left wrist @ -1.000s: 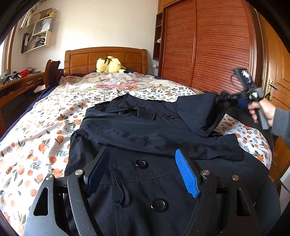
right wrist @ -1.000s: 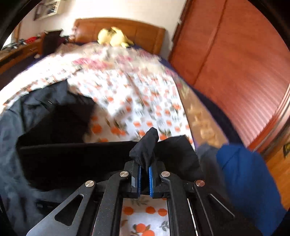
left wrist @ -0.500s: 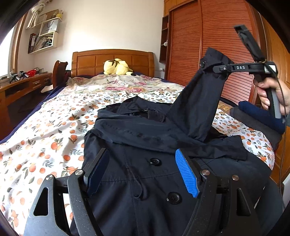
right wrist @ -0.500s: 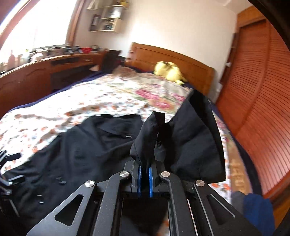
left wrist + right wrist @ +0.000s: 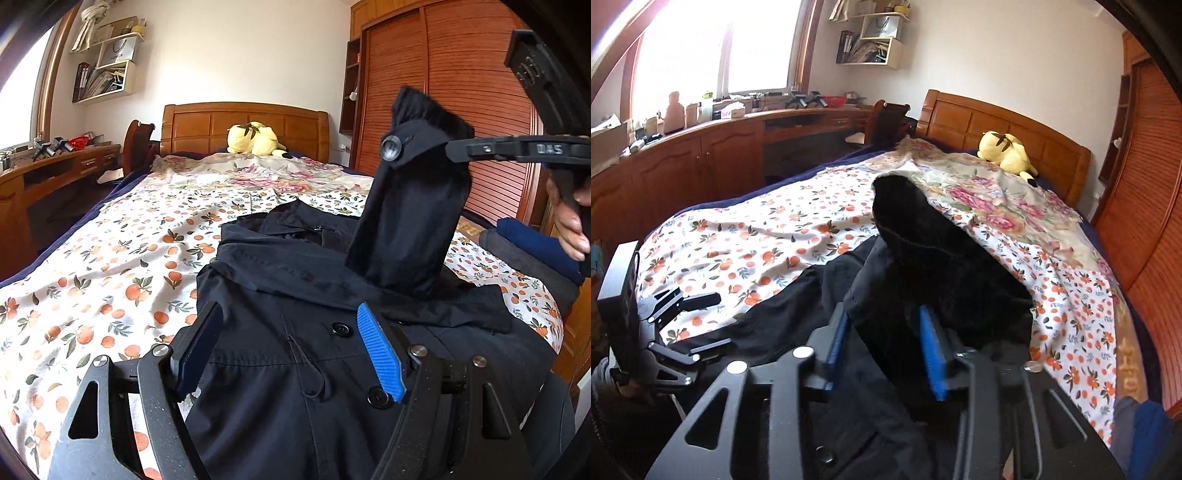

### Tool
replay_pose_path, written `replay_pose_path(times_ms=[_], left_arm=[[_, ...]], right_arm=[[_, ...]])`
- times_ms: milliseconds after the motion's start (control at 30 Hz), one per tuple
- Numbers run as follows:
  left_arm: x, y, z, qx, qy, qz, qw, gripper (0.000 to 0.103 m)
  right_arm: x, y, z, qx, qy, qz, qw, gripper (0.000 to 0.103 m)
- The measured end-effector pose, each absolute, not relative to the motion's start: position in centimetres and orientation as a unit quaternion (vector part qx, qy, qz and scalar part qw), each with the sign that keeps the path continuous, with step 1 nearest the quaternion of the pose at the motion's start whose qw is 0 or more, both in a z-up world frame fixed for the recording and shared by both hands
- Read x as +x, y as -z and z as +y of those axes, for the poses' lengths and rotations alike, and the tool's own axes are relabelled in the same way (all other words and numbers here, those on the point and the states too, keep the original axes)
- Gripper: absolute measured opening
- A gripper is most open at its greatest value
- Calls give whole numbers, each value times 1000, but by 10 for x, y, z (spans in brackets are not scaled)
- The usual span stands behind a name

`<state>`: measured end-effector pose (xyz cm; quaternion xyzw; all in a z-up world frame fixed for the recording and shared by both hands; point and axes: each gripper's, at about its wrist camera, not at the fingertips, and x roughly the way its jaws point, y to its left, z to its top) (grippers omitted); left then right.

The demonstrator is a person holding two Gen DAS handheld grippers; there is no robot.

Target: Fold large clothes

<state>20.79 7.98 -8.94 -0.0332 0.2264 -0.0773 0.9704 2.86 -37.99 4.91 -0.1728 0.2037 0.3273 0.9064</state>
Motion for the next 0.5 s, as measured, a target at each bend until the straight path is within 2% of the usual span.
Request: replay_pose_path(times_ms=[133,500], left_arm=[[206,88,82,-36,73,222,972,76],[192,87,116,-60,40,216,974,76]], right_arm=[[46,-47,-390,-171,-339,198,904,51],[58,-26,-390,-176,-332,226,899,52]])
